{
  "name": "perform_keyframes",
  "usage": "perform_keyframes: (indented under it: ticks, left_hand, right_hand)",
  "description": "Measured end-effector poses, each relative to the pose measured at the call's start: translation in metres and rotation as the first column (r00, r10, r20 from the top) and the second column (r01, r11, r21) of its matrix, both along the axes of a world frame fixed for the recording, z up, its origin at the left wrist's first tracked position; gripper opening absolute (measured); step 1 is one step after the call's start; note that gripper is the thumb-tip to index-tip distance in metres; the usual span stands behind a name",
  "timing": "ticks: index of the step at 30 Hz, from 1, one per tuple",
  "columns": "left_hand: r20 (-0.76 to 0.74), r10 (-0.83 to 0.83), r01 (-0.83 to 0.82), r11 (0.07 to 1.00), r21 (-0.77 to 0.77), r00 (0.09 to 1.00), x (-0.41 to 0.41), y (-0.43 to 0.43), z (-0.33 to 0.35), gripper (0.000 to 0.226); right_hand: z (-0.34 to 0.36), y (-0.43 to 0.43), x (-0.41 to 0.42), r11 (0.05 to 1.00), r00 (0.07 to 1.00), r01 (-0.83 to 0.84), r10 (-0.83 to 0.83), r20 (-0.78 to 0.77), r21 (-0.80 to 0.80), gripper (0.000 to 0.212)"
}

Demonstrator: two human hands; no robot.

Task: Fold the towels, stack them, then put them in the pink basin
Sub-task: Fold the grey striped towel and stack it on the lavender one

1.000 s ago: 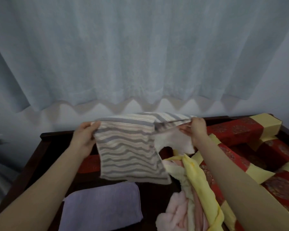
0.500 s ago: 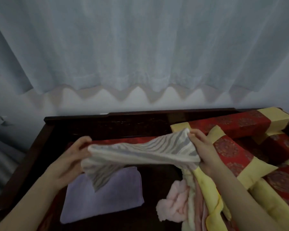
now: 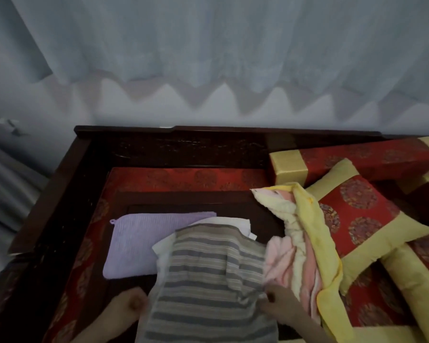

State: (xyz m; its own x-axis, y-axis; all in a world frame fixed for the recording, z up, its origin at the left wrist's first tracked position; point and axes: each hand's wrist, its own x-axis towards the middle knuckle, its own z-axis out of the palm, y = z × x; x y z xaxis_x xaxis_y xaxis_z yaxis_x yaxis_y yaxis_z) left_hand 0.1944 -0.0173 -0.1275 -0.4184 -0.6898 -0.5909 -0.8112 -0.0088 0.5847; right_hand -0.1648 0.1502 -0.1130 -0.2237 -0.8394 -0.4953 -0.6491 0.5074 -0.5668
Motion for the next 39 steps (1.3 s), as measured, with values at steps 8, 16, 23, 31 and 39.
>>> perform_keyframes:
  ticks: [8,16,23,31,39]
  left_hand:
    - [-0.164,0.226,-0.261,0.937,-0.233,0.960,-0.111,-0.098,-0.004,0.008]
    - [-0.164,0.215,-0.242,0.956,-0.164,0.963,-0.140,-0.106,-0.029,0.034]
    - [-0.276,0.034,-0.117,0.950,-0.289,0.960,-0.117,-0.109,-0.011,0.025]
    - [-0.452,0.181,-0.257,0.960,-0.112,0.873,-0.071,-0.109,0.007,0.011]
    - [-0.221,0.270,-0.312,0.931,-0.187,0.937,-0.035,-0.131,-0.031,0.020]
  right_hand:
    - [-0.017,-0.116,-0.044,0.987,0.955,0.034,-0.079,-0.285,-0.158,0.017]
    - [-0.053,-0.134,-0.054,0.989,0.886,-0.038,0.098,-0.452,0.140,0.032]
    - [-0.041,-0.133,-0.076,0.996,0.932,-0.059,0.078,-0.353,0.063,0.027]
    - [0.012,-0.162,-0.082,0.978,0.955,-0.086,0.135,0.264,-0.190,0.006]
    - [-0.037,-0.222,-0.056,0.969,0.993,-0.095,0.107,0.041,-0.228,0.034]
